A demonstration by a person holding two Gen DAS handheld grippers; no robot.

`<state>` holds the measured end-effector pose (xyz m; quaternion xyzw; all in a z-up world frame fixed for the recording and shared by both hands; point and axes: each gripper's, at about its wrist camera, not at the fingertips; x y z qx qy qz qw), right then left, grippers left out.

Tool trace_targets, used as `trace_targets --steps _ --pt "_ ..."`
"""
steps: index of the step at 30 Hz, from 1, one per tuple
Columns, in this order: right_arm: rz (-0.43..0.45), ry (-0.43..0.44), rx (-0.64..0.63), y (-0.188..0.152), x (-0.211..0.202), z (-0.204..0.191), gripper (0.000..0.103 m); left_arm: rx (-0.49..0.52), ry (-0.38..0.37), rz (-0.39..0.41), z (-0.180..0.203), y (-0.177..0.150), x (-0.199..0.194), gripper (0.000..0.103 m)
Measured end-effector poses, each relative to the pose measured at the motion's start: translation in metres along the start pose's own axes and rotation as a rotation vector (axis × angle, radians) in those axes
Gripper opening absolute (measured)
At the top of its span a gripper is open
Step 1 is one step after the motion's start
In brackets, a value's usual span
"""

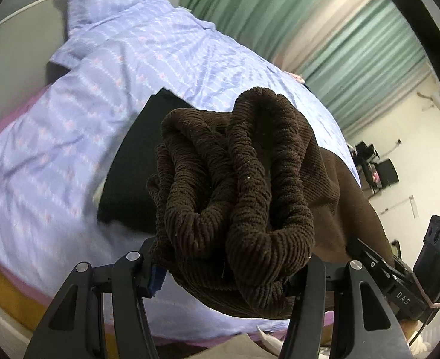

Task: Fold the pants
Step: 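Carry the brown bundle with both grippers over to the black garment stack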

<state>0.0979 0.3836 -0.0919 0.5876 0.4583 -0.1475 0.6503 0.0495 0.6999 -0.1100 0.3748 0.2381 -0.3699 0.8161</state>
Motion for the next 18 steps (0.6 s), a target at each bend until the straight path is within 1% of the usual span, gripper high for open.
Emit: trace_targets --steps 3,6,10,15,18 --pt "-0.010 -0.025 0.032 0.022 0.028 -0.013 0.046 0.026 -0.016 -0.028 -0.016 0.029 0.016 0.056" --pt "-0.027 -0.048 0.049 0.039 0.058 -0.015 0.046 0.055 -0.039 -0.048 -0.032 0.058 0.038 0.056" --pt "-0.053 -0.089 0.057 0.064 0.098 -0.017 0.046 0.048 -0.082 -0.077 -0.059 0.092 0.074 0.057" --pt "-0.082 -0.143 0.025 0.087 0.145 -0.016 0.046 0.032 -0.091 -0.099 -0.085 0.118 0.116 0.058" --pt "-0.115 -0.163 0.031 0.089 0.169 -0.012 0.046 0.018 -0.080 -0.140 -0.098 0.125 0.140 0.058"
Point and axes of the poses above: each gripper's, at about its wrist camera, not at the fingertips, and x roughly the way its jaws point, z to its right, y to its top, and after that the axes turned 10 degrees about -y, right-handed
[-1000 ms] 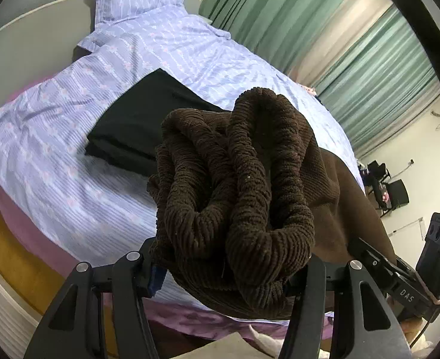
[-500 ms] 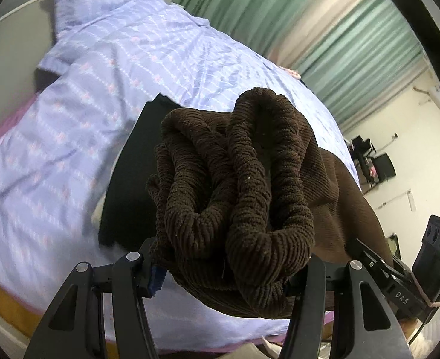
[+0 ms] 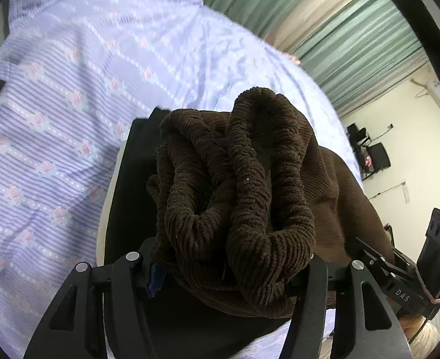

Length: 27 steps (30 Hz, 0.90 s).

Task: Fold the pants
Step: 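Carry the brown bundle with both grippers over to the black garment stack, then lower the bundle onto the black stack and open both grippers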

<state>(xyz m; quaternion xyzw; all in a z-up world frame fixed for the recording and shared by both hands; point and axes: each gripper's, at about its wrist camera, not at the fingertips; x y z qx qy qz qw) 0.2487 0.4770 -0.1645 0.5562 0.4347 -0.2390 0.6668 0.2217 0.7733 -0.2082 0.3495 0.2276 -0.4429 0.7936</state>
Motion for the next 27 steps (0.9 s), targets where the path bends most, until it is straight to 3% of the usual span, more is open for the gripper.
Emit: trace_targets --steps 3,5,7,10,16,21,27 --pt "-0.034 -0.022 0.002 -0.004 0.018 -0.001 0.046 0.039 0.030 -0.043 -0.005 0.000 0.016 0.060" --pt "-0.049 -0.039 0.001 -0.012 0.025 -0.001 0.046 0.091 0.074 -0.055 -0.002 -0.003 0.019 0.071" --pt "-0.056 -0.056 -0.007 -0.016 0.028 -0.002 0.049 0.253 0.230 -0.055 0.011 -0.008 0.018 0.078" --pt "-0.069 -0.069 -0.016 -0.021 0.031 -0.005 0.052 0.341 0.289 -0.068 0.017 -0.015 0.013 0.080" --pt "-0.084 -0.105 0.024 -0.027 0.030 -0.002 0.075 0.245 0.308 -0.053 0.003 -0.021 -0.001 0.090" --pt "-0.093 -0.086 0.102 -0.038 0.019 0.015 0.076 0.169 0.300 -0.049 -0.005 -0.031 -0.009 0.091" --pt "-0.089 -0.099 0.110 -0.049 0.010 0.017 0.076 0.119 0.325 -0.047 -0.007 -0.033 -0.009 0.092"
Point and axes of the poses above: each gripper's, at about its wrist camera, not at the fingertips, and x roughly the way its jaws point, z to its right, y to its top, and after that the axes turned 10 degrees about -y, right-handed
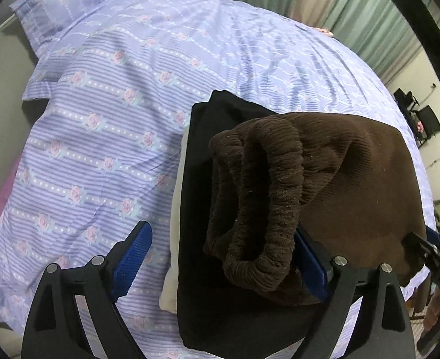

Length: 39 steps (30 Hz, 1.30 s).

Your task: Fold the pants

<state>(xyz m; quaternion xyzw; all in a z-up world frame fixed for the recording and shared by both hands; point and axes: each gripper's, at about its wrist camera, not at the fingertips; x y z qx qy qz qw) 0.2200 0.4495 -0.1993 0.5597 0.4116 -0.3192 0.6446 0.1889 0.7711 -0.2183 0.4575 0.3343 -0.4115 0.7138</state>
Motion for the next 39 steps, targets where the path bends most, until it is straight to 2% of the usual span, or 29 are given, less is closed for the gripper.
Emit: trace_targets --steps 3,8,11,13,15,18,21,24,29,35,39 --pt "0.011 -0.011 -0.004 -0.003 -0.008 0.002 0.076 -0.028 -0.009 0.013 0.000 0.002 -0.008 0.092" --pt "0.079 -0.052 -0.050 -0.006 -0.040 0.006 0.078 -0.002 0.025 0.099 0.015 0.003 -0.045 0.093" --pt "0.119 -0.079 -0.081 -0.010 -0.061 0.010 0.078 0.021 0.085 0.138 0.030 -0.003 -0.069 0.093" --pt "0.162 -0.076 -0.088 -0.014 -0.080 0.016 0.079 0.074 0.150 0.185 0.049 -0.013 -0.092 0.094" --pt "0.198 -0.067 -0.092 -0.019 -0.100 0.025 0.084 0.101 0.191 0.219 0.064 -0.023 -0.112 0.095" --pt "0.236 -0.037 -0.073 -0.023 -0.132 0.040 0.086 0.103 0.211 0.258 0.085 -0.038 -0.139 0.095" --pt "0.297 -0.009 -0.077 -0.031 -0.168 0.057 0.087 0.102 0.214 0.317 0.118 -0.060 -0.172 0.098" --pt "0.342 0.007 -0.067 -0.040 -0.199 0.076 0.093 0.109 0.231 0.362 0.153 -0.082 -0.195 0.103" --pt "0.396 0.039 -0.040 -0.061 -0.244 0.116 0.099 0.118 0.253 0.387 0.209 -0.115 -0.217 0.103" --pt "0.404 0.045 -0.028 -0.091 -0.280 0.171 0.100 0.095 0.226 0.405 0.275 -0.153 -0.235 0.103" --pt "0.399 0.035 -0.031 -0.109 -0.296 0.202 0.100 0.102 0.235 0.413 0.318 -0.181 -0.234 0.103"
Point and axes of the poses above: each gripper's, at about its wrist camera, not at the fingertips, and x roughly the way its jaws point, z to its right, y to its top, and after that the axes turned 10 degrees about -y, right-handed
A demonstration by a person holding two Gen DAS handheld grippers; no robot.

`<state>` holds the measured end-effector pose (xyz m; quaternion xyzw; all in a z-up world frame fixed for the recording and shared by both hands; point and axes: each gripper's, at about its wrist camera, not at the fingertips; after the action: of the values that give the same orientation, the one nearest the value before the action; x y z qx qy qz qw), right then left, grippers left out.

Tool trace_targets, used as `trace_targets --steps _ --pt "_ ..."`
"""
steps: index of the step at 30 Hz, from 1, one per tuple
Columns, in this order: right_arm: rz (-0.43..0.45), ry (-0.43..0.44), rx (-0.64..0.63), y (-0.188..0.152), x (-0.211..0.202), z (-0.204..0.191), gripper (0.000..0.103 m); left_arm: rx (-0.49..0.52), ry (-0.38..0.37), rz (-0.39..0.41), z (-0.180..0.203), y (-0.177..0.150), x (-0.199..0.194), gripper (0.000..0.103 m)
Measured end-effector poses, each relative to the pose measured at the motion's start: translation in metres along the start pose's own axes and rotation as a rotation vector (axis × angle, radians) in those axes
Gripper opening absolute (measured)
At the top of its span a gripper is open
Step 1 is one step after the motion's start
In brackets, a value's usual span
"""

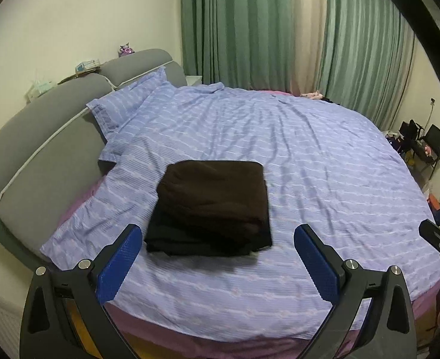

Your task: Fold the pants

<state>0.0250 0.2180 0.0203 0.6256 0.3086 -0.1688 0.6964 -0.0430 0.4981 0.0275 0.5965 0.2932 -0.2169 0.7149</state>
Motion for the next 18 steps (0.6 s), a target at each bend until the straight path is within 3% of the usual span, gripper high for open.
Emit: trace_targets --steps 10,18 --pt "0.032 -0.007 -0.069 -0.033 -0.049 0.058 0.100 0.012 0.001 0.007 0.088 -0.045 -0.031 0.103" --pt "0.018 0.002 -0.051 -0.050 -0.072 0.081 0.100 0.031 -0.025 -0.009 0.127 -0.059 -0.044 0.103"
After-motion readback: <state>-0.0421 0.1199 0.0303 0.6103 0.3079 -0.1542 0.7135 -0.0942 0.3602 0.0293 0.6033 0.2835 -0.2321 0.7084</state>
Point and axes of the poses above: each gripper's, at about its wrist camera, not at the fingertips, and x roughly the way its jaws point, z to its right, y to its top, and after that the axes turned 10 degrees about -y, right-handed
